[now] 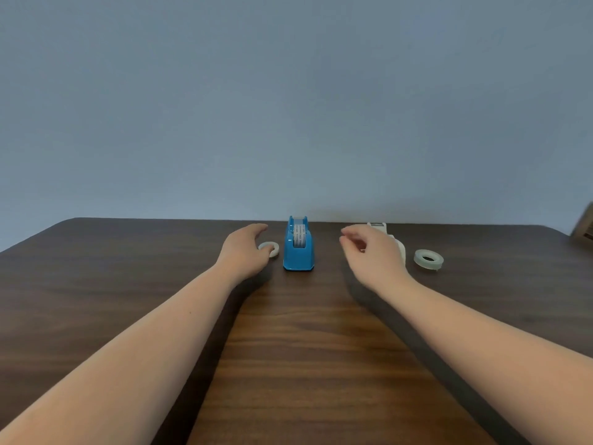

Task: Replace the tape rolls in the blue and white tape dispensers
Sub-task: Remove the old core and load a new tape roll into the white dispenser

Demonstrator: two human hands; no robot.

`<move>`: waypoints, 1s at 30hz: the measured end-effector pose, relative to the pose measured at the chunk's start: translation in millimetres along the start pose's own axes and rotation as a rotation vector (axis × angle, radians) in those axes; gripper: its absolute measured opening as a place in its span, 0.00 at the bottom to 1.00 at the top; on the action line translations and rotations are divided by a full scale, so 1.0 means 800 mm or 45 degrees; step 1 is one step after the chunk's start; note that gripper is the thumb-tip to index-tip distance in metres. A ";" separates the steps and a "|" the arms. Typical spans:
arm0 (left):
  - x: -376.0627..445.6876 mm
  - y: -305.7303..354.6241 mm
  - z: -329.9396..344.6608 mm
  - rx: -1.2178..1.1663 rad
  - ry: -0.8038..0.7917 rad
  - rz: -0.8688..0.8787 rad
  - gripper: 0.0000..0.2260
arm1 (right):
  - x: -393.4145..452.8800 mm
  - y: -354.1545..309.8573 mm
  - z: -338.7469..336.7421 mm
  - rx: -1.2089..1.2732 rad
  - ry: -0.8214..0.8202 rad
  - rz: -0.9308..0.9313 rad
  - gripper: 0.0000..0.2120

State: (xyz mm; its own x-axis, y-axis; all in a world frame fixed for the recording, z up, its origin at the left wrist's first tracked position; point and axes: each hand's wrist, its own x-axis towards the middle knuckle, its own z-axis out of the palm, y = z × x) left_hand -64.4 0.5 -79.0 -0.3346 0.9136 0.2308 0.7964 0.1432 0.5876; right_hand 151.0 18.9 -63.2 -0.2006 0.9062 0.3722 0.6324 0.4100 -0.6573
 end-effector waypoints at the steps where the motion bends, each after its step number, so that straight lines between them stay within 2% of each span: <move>1: -0.004 0.007 -0.003 -0.013 0.006 0.016 0.24 | 0.001 0.003 -0.010 -0.006 0.064 -0.010 0.12; 4: -0.016 0.035 -0.011 -0.009 0.017 0.093 0.22 | 0.013 0.013 -0.035 -0.041 0.164 0.005 0.08; 8: -0.030 0.074 -0.013 -0.022 -0.008 0.181 0.20 | 0.029 0.033 -0.051 -0.074 0.159 0.074 0.06; 12: -0.034 0.110 0.003 -0.067 -0.111 0.245 0.20 | 0.044 0.054 -0.057 -0.047 0.090 0.143 0.15; 18: -0.032 0.149 0.044 -0.011 -0.293 0.286 0.25 | 0.070 0.063 -0.065 -0.014 -0.051 0.180 0.18; 26: -0.028 0.167 0.086 0.015 -0.457 0.232 0.26 | 0.104 0.062 -0.070 0.133 -0.408 0.362 0.34; 30: -0.024 0.169 0.096 -0.004 -0.498 0.198 0.26 | 0.105 0.069 -0.062 0.141 -0.488 0.402 0.35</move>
State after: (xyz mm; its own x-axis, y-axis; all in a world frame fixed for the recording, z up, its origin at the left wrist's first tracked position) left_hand 88.5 31.6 -63.6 0.0067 1.0000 0.0056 0.8206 -0.0087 0.5715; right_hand 205.8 112.8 -35.7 -0.2858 0.9520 -0.1097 0.6277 0.0995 -0.7721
